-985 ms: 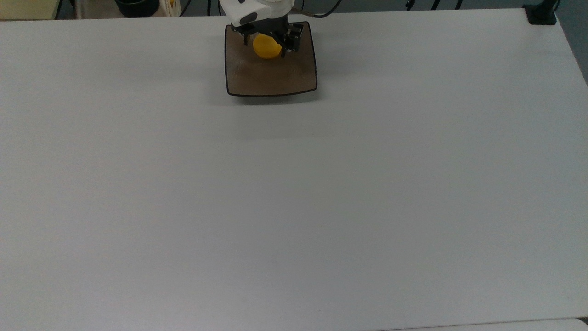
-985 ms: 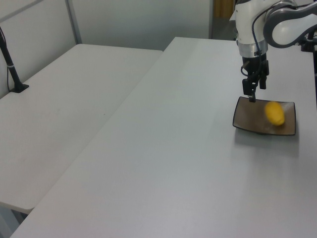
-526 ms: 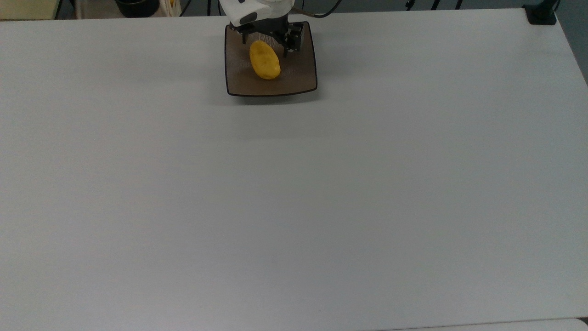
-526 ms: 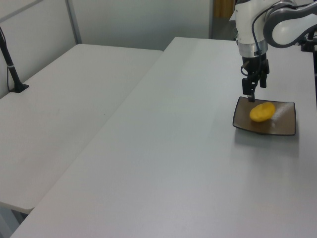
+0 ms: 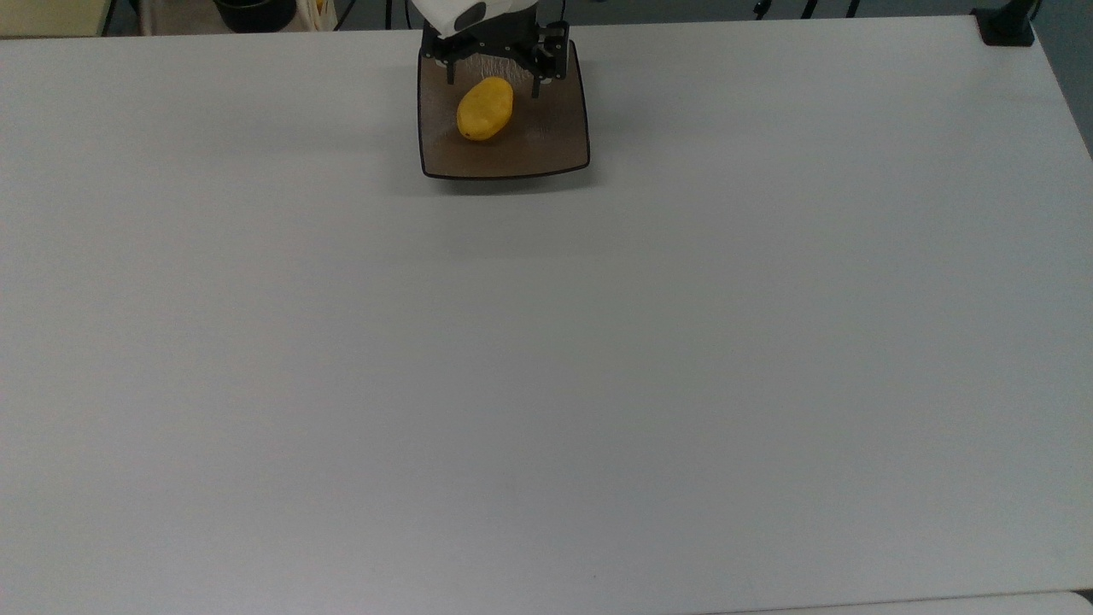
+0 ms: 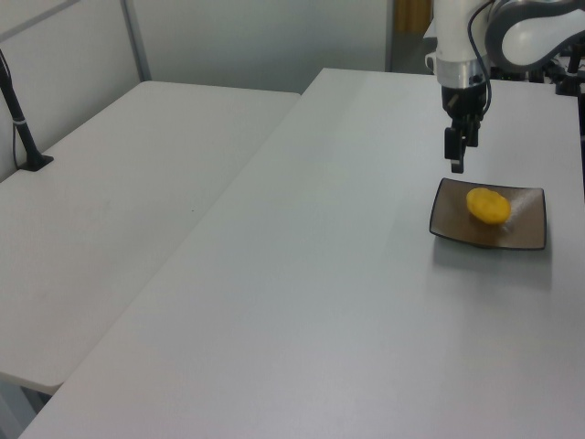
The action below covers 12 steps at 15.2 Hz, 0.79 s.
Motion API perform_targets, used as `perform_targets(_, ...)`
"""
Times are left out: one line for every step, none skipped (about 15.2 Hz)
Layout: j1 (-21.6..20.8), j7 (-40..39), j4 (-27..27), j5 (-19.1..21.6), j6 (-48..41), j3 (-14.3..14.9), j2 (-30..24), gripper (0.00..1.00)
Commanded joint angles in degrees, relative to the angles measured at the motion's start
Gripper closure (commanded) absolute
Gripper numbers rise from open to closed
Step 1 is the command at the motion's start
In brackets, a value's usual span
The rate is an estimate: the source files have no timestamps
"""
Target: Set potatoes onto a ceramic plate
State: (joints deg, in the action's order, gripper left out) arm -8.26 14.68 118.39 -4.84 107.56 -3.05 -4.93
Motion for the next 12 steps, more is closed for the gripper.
perform_targets(2.45, -4.30, -6.82, 1.14, -3.31, 0.59, -0.35, 0.00)
perform_targets(3.24, -6.40, -9.99, 1.23, -5.59, 0.68, 0.52, 0.00)
perform_targets(3.77, -8.42, -12.71, 1.32, -7.79, 0.85, 1.23, 0.00)
perform_targets(4.30, -9.75, -14.31, 1.58, -8.33, 1.03, 1.32, 0.00)
perform_targets(4.65, -10.02, -15.11, 2.63, -8.33, 1.46, 1.32, 0.00)
perform_targets(4.74, -10.11, -15.81, 3.51, -8.16, 1.73, 1.32, 0.00)
perform_targets(4.74, -10.11, -16.95, 3.69, -8.07, 1.73, 1.67, 0.00)
perform_targets(4.74, -10.11, -18.18, 3.78, -8.33, 1.82, 2.37, 0.00)
perform_targets(4.74, -9.85, -18.89, 3.87, -8.33, 1.82, 3.16, 0.00)
perform_targets(4.74, -9.33, -19.85, 4.04, -8.33, 1.82, 4.04, 0.00)
perform_targets(4.74, -9.32, -20.38, 4.74, -8.33, 1.82, 4.92, 0.00)
perform_targets(4.74, -9.32, -20.91, 5.53, -8.16, 1.82, 5.45, 0.00)
